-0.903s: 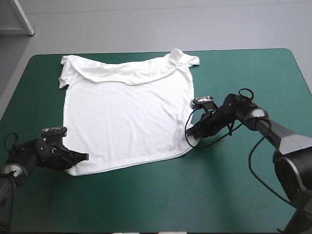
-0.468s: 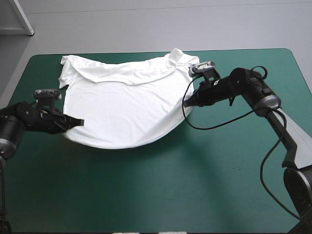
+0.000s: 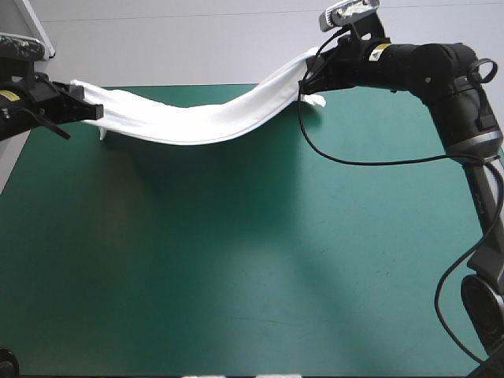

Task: Fold the cloth

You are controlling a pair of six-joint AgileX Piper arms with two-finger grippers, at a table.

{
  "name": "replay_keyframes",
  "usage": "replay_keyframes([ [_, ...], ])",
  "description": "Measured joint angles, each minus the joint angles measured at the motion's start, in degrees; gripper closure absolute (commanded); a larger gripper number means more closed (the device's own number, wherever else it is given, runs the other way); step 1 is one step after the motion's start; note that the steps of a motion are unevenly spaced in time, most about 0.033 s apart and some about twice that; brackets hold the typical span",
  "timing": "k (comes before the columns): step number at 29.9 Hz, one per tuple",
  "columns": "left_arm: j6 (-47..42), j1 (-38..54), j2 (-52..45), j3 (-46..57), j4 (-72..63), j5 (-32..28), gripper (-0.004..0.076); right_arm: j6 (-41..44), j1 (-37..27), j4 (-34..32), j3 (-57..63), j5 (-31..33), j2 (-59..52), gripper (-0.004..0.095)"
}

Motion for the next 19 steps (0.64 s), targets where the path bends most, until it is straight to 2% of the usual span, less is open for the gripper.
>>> replay_keyframes([
  [6,3.3,0.0,1.7,-13.1,-3.6,-0.3,0.0705,0.3,0.0,0.0,-12.0,0.9,0.0,0.0925],
  [19,3.8,0.0,2.2,-39.9,-4.1,-3.1,0.0705,0.6,0.0,0.5,-40.0,0.8,-1.2,0.0925],
])
